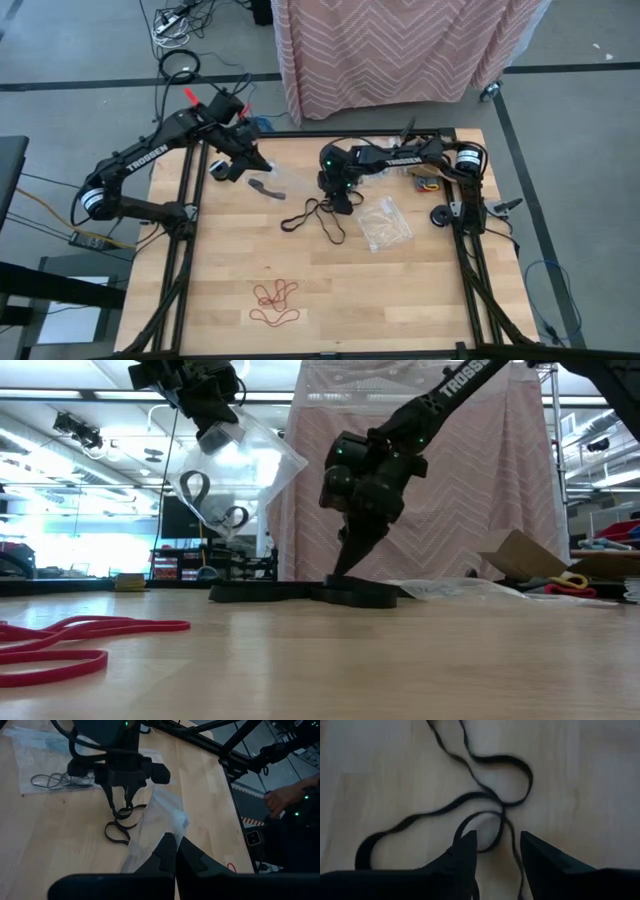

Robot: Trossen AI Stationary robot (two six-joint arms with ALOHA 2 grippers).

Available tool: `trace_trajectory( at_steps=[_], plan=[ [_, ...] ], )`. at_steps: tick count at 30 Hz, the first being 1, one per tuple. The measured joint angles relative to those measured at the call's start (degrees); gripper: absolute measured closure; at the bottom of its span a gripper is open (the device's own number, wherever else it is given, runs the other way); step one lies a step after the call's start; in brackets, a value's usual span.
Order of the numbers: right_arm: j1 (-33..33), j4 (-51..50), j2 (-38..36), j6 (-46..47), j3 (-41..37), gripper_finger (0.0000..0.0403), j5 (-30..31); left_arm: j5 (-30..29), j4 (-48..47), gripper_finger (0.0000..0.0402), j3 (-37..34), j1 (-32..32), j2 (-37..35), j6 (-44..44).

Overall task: Sort rubber bands
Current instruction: Put the black rubber band into the left transparent zip bag

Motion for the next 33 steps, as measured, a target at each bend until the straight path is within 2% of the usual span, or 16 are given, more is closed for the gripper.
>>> trace_trajectory(
  at_steps=[13,22,33],
  plan=[
    [0.15,5.35,0.04,1.60,-1.58,0.0299,2.56,-0.04,0.02,0.0402,0.00,0.00,0.02,-0.09],
    [0.17,5.54,0.04,1.61,-1.58,0.0330,2.56,-0.02,0.02,0.0402,0.00,0.00,0.02,-0.14],
    [0.17,9.63,0.09,4.19,-6.32,0.0329,2.21,-0.02,-0.02,0.0402,0.00,0.00,0.02,-0.22]
  ],
)
